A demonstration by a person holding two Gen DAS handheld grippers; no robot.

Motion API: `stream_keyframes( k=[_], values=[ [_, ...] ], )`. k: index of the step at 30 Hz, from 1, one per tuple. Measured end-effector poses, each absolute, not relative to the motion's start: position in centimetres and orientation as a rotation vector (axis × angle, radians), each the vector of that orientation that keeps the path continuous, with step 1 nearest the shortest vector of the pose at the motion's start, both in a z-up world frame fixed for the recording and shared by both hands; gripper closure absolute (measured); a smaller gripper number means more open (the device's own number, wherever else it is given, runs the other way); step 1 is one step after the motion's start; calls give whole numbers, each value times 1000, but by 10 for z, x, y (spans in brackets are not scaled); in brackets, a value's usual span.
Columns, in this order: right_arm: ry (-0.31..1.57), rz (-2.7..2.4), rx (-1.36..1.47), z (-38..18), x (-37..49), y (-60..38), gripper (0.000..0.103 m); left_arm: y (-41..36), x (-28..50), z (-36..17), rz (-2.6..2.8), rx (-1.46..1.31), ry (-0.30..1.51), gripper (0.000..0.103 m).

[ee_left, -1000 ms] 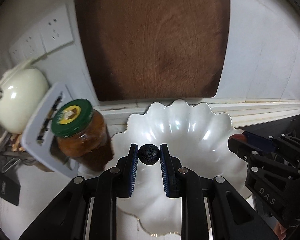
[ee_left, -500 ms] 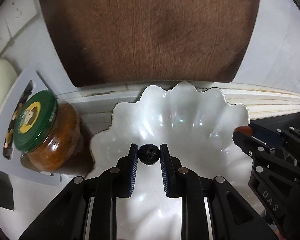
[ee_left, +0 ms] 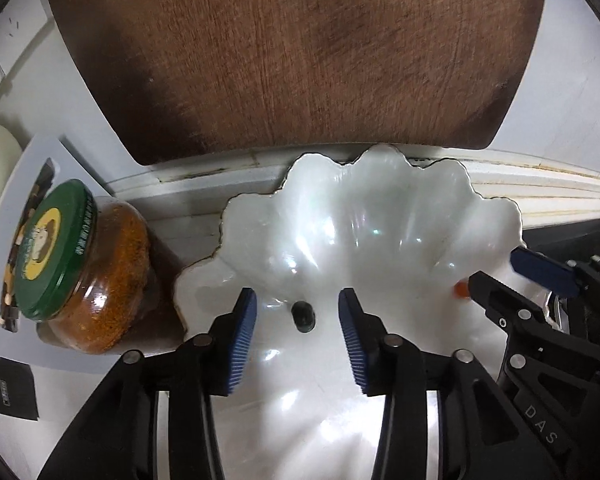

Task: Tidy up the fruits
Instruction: 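Open the left tool over the bowl while the right tool opens too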

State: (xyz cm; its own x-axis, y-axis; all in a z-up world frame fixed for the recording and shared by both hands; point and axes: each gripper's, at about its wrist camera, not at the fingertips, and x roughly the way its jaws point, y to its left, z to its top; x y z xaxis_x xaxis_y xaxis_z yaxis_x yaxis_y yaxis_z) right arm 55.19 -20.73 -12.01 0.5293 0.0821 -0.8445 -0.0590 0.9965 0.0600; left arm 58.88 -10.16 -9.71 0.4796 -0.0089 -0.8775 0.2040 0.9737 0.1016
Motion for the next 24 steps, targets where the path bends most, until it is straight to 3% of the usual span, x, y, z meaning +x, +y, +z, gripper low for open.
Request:
stream_keyframes(
  k=[9, 24],
  values=[
    [977, 62, 14, -99, 526, -210, 63, -86, 555, -68, -92, 213, 1006, 38],
    [816, 89, -2, -44, 459, -204, 63, -62, 478, -14, -78, 193, 866, 29]
  ],
)
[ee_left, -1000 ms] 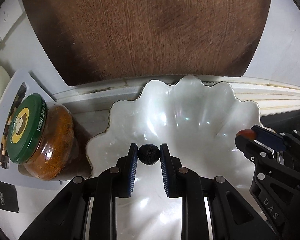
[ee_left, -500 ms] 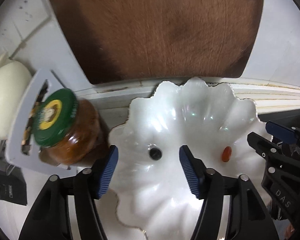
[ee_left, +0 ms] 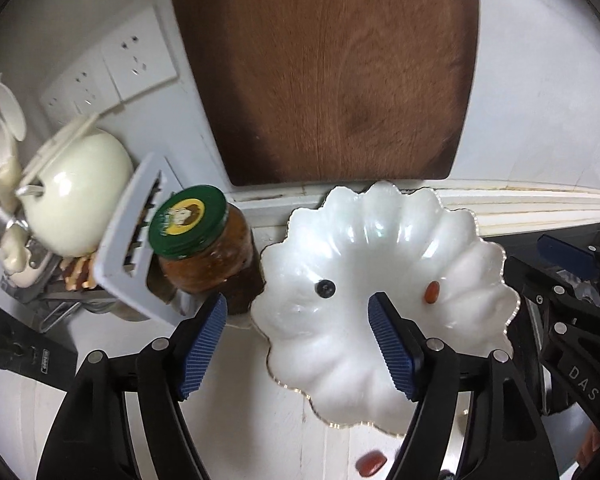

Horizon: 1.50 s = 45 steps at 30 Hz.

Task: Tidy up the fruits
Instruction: 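Open the left tool over the bowl while the right tool opens too, then withdraw both open tools from the bowl back toward the fruits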

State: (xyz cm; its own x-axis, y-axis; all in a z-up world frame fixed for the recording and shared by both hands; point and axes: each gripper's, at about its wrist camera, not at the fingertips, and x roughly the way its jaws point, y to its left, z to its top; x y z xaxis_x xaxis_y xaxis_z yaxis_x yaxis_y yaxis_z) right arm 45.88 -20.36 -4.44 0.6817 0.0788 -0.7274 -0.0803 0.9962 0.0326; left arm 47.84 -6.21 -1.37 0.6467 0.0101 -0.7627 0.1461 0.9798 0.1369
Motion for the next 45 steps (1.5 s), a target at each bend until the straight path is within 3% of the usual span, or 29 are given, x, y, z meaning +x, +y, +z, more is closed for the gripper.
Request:
stream_keyframes(
  k=[15, 45],
  values=[
    [680, 85, -48, -18, 384, -195, 62, -52, 404, 9, -106, 228, 758, 27],
    [634, 155, -20, -25, 267, -181, 63, -30, 276, 15, -148, 178, 667, 25]
  ],
)
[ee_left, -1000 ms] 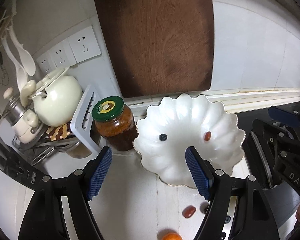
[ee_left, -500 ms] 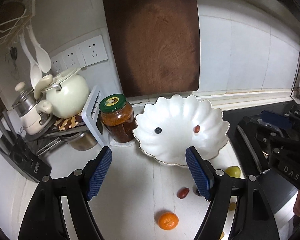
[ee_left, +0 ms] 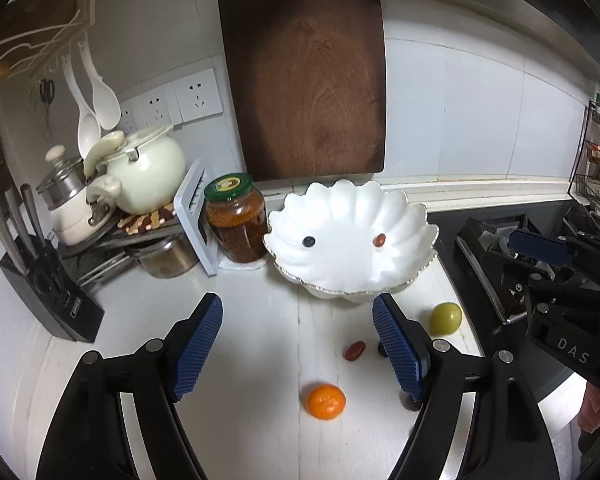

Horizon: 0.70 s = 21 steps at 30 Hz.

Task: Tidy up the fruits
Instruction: 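Withdraw both open tools from the bowl back toward the fruits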

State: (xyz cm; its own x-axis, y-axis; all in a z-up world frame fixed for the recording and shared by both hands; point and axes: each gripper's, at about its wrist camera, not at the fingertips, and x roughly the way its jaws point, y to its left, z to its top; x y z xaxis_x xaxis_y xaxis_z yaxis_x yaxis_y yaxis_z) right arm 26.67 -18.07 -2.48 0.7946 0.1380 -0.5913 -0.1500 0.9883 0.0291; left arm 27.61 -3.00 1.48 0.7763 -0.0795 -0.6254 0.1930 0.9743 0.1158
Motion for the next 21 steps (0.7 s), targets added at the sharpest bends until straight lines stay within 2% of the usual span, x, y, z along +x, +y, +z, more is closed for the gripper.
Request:
stream_keyframes(
  k=[21],
  values=[
    [718, 136, -3, -70, 238, -193, 63, -26, 240, -38, -124, 169, 742, 24]
  ],
)
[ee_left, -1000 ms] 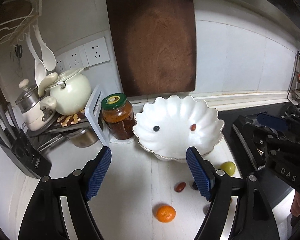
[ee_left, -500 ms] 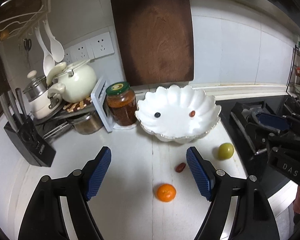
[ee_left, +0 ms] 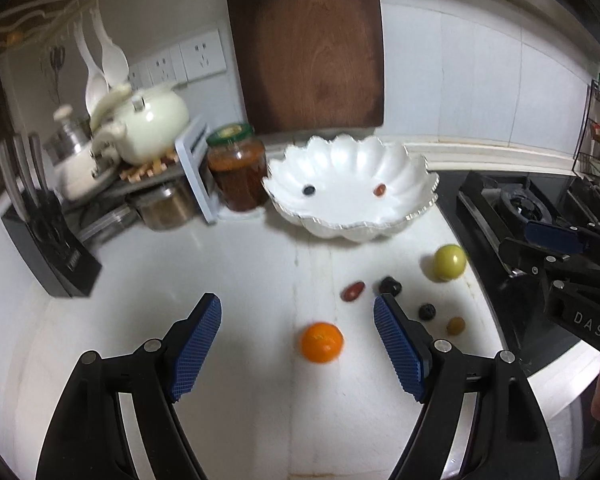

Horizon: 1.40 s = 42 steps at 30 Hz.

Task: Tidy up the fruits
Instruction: 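Withdraw both open tools from the bowl back toward the fruits, then grasp the orange mandarin with the left tool while the right tool grasps the tan round fruit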

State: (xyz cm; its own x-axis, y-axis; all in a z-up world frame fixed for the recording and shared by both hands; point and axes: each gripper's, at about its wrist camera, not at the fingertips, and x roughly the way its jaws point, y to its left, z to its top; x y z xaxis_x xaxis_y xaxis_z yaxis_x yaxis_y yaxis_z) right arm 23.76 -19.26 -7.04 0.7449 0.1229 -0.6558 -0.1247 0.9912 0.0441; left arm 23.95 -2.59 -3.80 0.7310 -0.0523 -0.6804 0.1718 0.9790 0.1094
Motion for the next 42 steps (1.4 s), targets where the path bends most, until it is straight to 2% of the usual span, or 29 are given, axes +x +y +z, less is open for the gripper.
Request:
stream_keyframes(
  k=[42],
  values=[
    [920, 137, 36, -170, 253, -187, 63, -27, 274, -133, -162, 176, 882, 26]
  ],
)
